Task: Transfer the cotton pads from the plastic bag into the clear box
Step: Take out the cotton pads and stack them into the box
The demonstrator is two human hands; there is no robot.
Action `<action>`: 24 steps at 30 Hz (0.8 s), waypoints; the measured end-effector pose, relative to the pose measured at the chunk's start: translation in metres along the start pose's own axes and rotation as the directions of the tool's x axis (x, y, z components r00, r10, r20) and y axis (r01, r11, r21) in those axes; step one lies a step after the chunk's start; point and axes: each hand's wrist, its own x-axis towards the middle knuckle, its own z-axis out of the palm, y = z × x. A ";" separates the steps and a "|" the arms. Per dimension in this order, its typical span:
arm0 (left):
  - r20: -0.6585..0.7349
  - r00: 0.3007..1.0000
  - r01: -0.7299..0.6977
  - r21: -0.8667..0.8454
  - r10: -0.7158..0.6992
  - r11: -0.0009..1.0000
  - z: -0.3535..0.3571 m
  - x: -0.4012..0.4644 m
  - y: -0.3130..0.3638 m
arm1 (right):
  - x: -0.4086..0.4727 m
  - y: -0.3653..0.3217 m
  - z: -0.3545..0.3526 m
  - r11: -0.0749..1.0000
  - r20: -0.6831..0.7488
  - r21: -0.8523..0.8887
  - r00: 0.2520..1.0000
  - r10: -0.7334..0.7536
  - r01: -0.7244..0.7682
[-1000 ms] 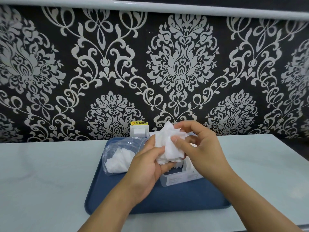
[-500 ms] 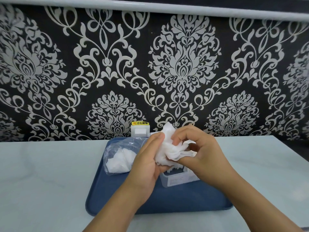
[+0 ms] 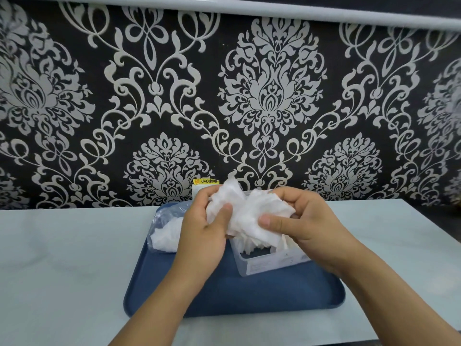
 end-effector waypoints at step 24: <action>-0.038 0.996 -0.076 0.079 0.079 0.994 0.027 -0.016 -0.003 | 0.002 -0.002 0.048 0.982 -0.233 -0.072 0.961 0.152 -0.173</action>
